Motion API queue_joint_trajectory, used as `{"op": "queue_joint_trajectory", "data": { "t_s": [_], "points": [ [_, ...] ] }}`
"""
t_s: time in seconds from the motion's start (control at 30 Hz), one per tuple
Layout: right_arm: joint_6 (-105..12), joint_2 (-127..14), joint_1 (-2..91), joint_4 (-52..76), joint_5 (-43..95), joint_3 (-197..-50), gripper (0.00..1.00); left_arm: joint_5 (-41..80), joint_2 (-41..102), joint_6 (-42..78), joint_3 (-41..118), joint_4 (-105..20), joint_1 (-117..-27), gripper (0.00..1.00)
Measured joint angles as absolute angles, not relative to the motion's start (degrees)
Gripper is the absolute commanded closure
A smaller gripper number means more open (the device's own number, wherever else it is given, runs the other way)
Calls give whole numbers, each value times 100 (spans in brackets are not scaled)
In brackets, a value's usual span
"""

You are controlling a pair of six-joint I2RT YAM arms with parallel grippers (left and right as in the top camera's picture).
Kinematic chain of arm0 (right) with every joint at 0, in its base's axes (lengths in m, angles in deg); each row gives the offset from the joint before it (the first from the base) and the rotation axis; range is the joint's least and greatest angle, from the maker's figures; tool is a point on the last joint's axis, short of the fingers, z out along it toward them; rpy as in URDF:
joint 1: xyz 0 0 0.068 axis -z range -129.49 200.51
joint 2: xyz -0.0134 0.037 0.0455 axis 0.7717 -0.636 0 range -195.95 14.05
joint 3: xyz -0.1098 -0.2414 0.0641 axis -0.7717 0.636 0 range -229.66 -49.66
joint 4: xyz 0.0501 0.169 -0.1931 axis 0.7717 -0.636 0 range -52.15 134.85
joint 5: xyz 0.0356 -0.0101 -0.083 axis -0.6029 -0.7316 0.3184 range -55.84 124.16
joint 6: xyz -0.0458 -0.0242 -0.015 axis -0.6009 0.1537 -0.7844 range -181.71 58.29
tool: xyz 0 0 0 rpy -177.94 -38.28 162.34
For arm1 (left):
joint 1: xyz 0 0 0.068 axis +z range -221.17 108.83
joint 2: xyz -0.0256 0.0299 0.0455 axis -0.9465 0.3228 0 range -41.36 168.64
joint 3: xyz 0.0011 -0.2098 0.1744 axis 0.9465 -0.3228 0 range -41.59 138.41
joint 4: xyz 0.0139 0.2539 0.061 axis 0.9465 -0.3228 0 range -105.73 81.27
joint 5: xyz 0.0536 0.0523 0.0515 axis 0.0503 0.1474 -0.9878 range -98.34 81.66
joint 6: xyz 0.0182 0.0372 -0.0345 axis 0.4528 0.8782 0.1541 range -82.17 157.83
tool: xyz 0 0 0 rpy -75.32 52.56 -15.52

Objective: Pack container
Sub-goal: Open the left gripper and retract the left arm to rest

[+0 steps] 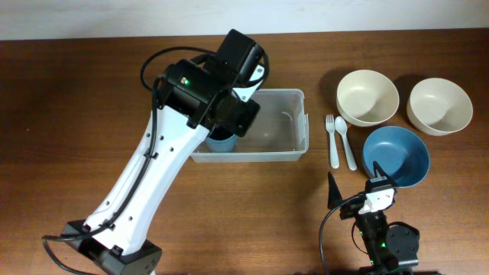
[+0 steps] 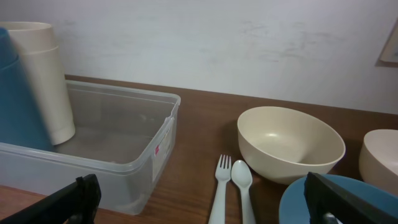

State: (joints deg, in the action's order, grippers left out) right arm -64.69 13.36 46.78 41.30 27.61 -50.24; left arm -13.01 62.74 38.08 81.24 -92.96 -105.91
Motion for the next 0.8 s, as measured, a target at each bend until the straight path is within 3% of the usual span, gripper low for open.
{"op": "queue_joint_trajectory", "data": {
  "t_s": [0.1,0.23,0.37,0.43,0.8],
  "points": [
    [-6480,1336,4678,4130,2761,-5024,1,-1290,6274,3808,8124,-9164,-10685,64],
    [-6471,1336,4678,4132,2761,-5024,1,-1552,6274,3658,8124,-9116,-10718,62],
    [-6474,1336,4678,4130,2761,-5024,1,-1895,6274,3245,8137,-9247,-10331,47],
    [-6474,1336,4678,4130,2761,-5024,1,-2022,6267,3015,8174,-9311,-9961,0],
    [-6474,1336,4678,4132,2761,-5024,1,-2326,5706,2434,8283,-9352,-7380,0]
  ]
}}
